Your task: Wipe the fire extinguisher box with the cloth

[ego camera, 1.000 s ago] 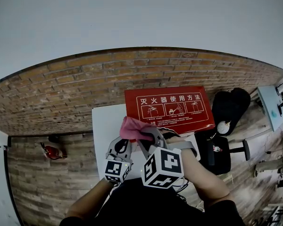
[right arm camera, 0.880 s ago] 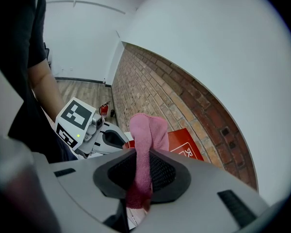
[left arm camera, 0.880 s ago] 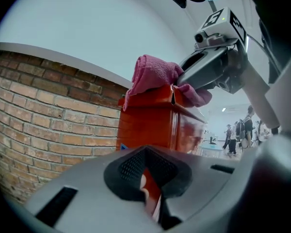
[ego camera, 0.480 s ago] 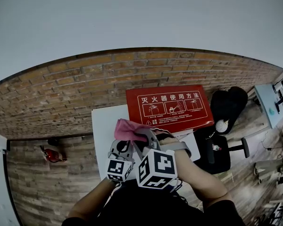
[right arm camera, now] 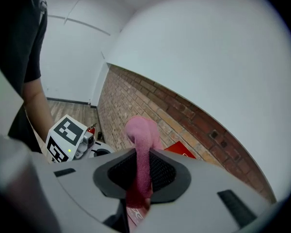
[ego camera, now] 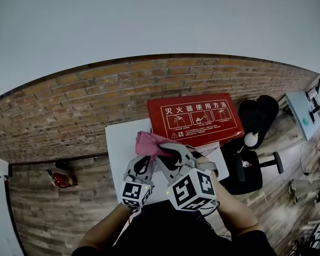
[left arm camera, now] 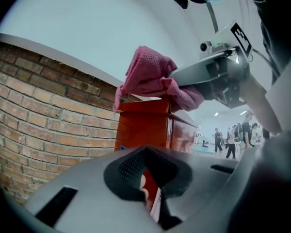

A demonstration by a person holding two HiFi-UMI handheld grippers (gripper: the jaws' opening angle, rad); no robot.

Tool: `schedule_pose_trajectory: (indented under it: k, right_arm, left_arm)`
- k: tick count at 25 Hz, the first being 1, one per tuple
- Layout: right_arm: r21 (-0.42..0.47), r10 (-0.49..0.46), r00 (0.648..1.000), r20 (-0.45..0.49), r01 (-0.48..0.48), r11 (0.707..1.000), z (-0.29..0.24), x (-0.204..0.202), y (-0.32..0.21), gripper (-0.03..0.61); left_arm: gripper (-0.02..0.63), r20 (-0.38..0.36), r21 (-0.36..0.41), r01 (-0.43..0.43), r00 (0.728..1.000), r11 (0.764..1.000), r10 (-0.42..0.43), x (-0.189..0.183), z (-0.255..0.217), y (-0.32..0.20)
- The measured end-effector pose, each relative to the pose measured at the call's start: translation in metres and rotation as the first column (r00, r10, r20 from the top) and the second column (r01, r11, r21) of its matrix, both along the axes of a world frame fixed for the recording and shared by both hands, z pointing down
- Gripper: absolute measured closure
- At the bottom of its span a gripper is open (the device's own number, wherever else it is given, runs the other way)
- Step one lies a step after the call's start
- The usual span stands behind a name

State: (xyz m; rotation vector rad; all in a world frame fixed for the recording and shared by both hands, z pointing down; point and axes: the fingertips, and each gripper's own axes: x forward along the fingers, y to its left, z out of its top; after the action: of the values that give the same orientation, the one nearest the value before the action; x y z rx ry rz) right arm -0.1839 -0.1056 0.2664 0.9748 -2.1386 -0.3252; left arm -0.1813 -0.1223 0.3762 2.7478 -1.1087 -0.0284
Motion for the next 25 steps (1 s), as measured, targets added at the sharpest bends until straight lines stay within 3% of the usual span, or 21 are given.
schedule_pose_trajectory:
  k: [4,9,16,19,25]
  right_arm:
    - [0.046,0.063,0.987,0.147,-0.07,0.996,-0.017,0.018,0.005,0.506]
    - [0.125,0.103,0.945,0.31,-0.148,0.981,-0.043,0.046,0.014,0.506]
    - [0.118,0.181,0.841,0.51,-0.277,0.954,-0.063,0.113,0.028,0.506]
    - [0.103,0.185,0.81,0.557,-0.288,0.952,-0.066,0.137,0.027,0.506]
    - [0.108,0.157,0.786,0.597,-0.273,0.956,-0.067,0.186,0.027,0.506]
  left_arm:
    - [0.595,-0.015,0.006,0.007,1.0,1.0,-0.007,-0.014,-0.003,0.004]
    - [0.595,-0.044,0.038,0.031,0.999,0.999,-0.029,-0.031,-0.02,0.006]
    - [0.595,-0.089,0.17,0.063,0.995,0.983,-0.048,-0.039,-0.079,0.014]
    - [0.595,-0.102,0.229,0.077,0.993,0.97,-0.055,-0.036,-0.107,0.016]
    - [0.595,-0.077,0.321,0.076,0.996,0.944,-0.054,-0.006,-0.145,0.02]
